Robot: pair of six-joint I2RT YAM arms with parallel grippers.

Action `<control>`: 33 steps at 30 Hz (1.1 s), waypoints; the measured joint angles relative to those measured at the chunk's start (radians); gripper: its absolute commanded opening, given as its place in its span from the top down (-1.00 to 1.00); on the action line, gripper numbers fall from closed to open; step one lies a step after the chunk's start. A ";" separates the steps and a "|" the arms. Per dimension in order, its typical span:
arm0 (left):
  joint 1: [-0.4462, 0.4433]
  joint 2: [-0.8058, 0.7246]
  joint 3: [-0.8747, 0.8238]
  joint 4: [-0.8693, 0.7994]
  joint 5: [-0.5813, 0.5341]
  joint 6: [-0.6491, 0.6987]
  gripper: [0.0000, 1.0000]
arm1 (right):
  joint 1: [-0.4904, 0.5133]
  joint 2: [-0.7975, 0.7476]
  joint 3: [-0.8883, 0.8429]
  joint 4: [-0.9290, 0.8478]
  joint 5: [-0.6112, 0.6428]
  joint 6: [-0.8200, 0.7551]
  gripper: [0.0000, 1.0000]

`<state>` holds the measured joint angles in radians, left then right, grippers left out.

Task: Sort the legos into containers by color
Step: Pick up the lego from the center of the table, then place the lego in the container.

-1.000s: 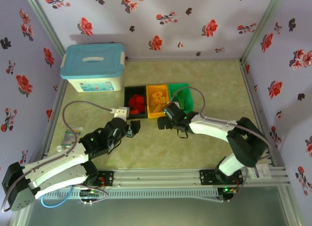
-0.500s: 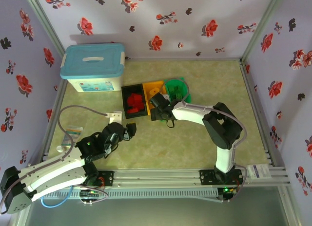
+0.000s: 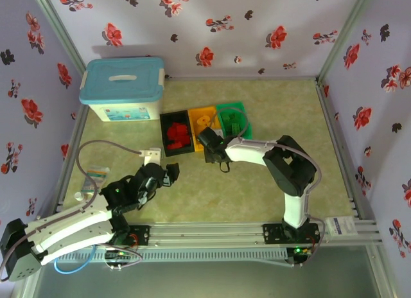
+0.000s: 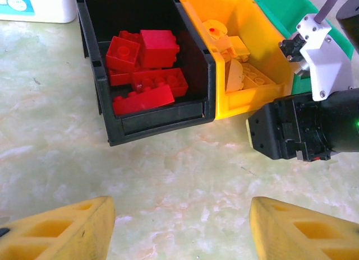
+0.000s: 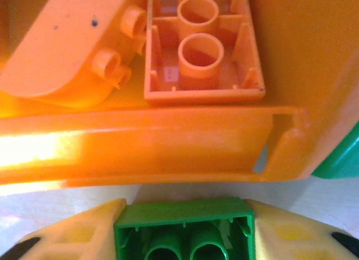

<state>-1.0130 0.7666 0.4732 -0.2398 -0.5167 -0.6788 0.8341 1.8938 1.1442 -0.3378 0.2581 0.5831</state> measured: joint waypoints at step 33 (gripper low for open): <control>-0.032 0.074 0.008 0.044 -0.001 0.000 -0.29 | -0.286 -0.098 0.300 -0.207 -0.008 -0.192 0.02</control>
<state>-1.0454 0.8406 0.4816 -0.1955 -0.5179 -0.6785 0.5476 1.7962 1.4441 -0.5449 0.2504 0.3912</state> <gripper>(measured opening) 0.643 0.449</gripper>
